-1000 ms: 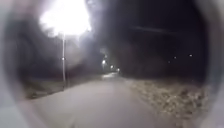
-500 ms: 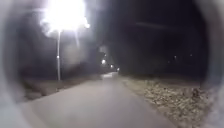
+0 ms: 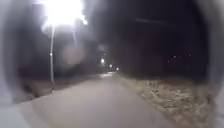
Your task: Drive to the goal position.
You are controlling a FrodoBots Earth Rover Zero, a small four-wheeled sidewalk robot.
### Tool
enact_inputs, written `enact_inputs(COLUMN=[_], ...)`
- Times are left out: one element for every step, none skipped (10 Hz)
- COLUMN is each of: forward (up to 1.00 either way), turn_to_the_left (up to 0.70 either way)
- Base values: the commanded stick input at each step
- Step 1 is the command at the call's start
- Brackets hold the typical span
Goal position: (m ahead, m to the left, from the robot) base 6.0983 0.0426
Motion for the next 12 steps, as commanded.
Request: enact_inputs(forward=[1.00, 1.00, 1.00, 1.00, 1.00, 1.00, 1.00, 1.00, 1.00, 1.00, 1.00, 1.00], turn_to_the_left=[0.00, 0.00, 0.00, 0.00, 0.00, 0.00, 0.00, 0.00, 0.00, 0.00, 0.00, 0.00])
